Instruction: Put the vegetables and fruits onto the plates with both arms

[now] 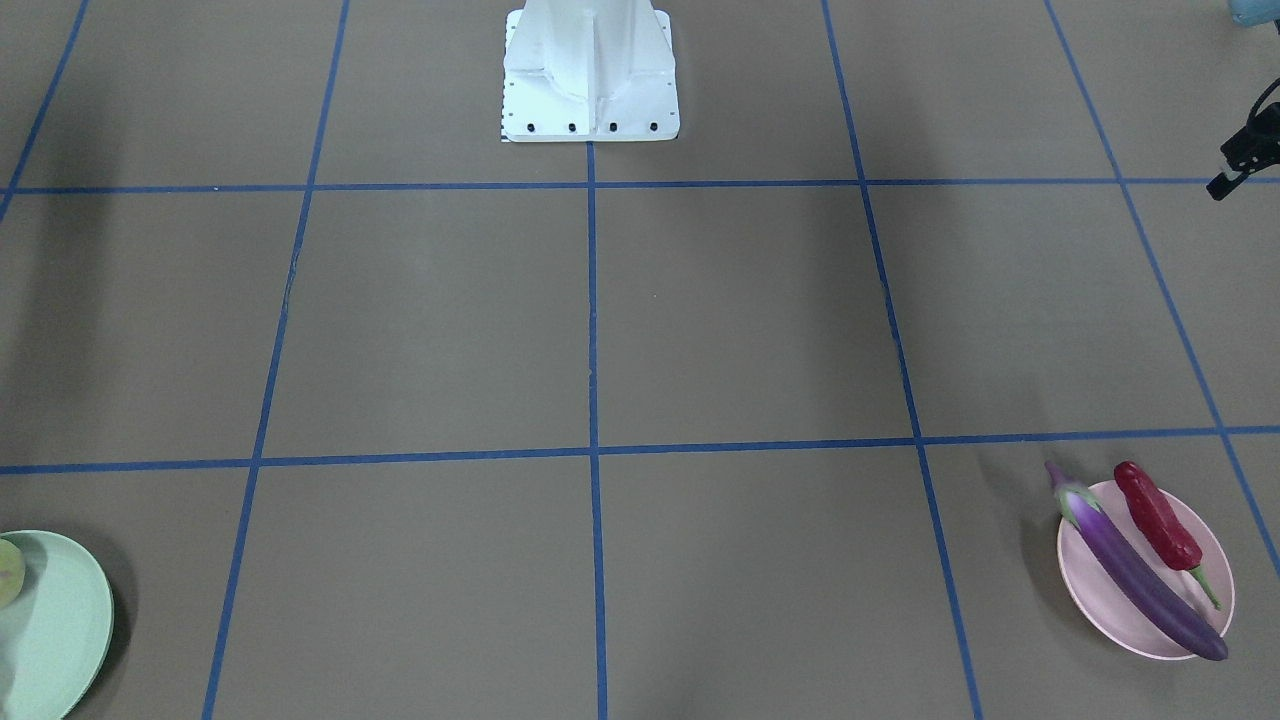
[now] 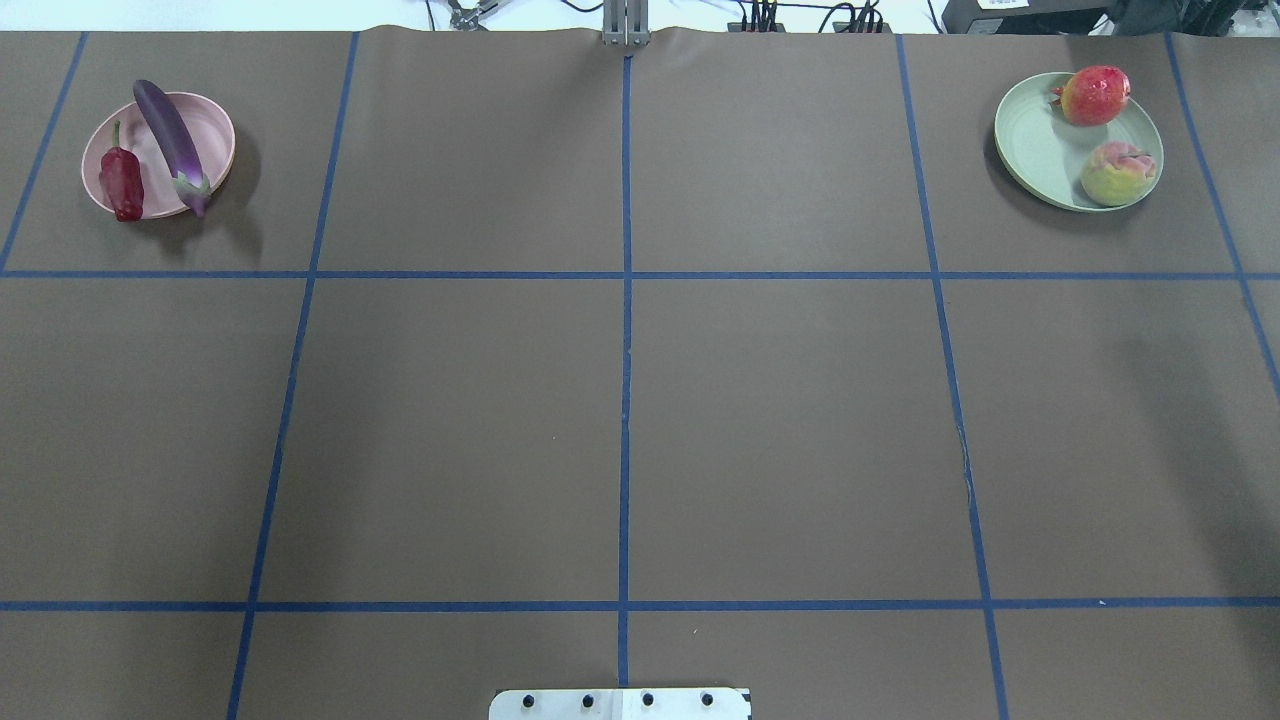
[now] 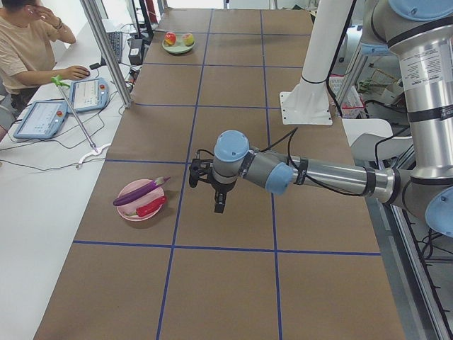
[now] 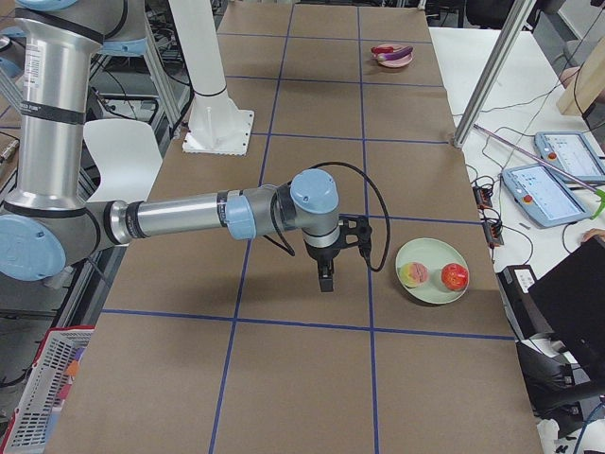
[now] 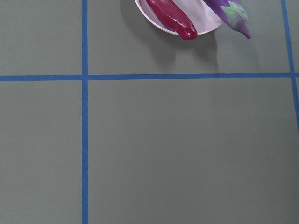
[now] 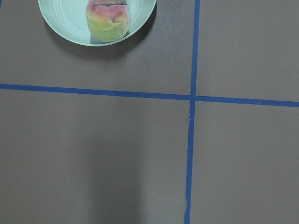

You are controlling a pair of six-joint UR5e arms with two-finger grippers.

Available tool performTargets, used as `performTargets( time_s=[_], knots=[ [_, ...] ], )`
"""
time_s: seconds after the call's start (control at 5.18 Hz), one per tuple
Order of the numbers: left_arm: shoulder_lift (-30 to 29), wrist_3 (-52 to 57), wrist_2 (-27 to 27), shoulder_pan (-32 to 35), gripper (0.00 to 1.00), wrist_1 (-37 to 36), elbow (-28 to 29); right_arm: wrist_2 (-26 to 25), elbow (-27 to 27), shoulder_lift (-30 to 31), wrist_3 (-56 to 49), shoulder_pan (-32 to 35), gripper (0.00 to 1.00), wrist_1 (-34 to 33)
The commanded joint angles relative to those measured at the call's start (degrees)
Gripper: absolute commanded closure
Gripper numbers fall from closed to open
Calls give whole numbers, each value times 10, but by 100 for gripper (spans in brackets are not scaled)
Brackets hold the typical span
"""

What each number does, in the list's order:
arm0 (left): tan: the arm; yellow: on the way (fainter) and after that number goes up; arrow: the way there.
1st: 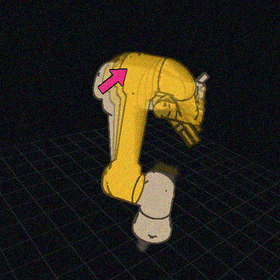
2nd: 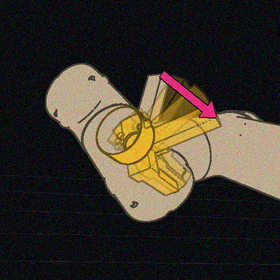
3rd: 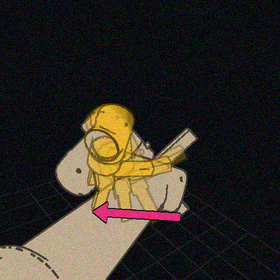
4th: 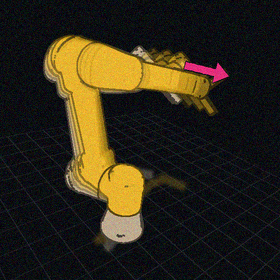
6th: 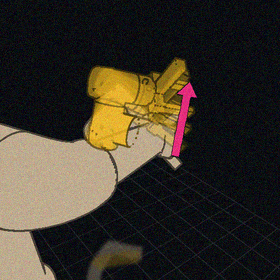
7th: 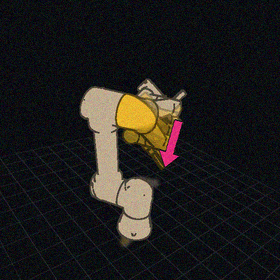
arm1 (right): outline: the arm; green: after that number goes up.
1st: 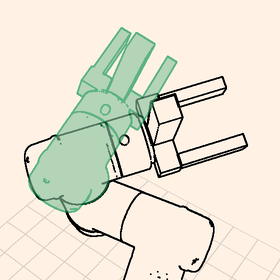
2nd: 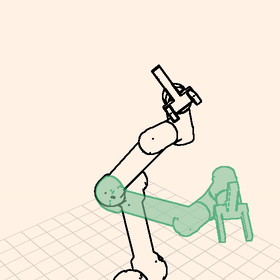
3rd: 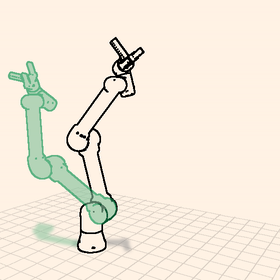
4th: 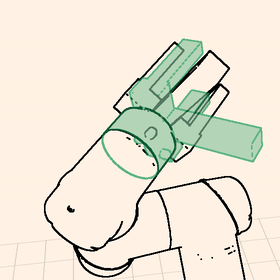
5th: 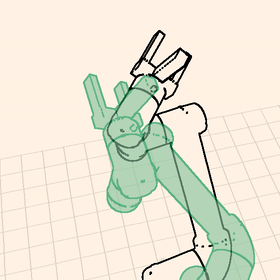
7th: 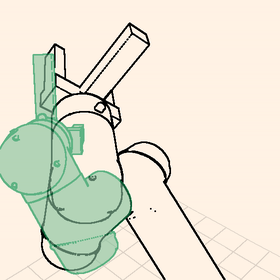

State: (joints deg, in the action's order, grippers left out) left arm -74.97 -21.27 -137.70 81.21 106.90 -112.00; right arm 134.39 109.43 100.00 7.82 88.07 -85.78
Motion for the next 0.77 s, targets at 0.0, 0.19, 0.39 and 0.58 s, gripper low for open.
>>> performTargets(
  time_s=[0.0, 0.19, 0.39, 0.58],
  knots=[
    [1, 0, 0, 0, 0, -1, 1, 0, -2, -1, 0, 0, 0, 0],
    [8, 0, 0, 0, 0, 1, 0, 0, -3, -2, 0, 0, 0, 0],
    [7, 0, 1, 0, 0, 1, 0, 0, -3, -4, 0, -4, 0, -2],
    [4, 1, 6, 1, 0, 1, -4, -2, -4, -4, -1, -29, 0, -2]
  ],
)
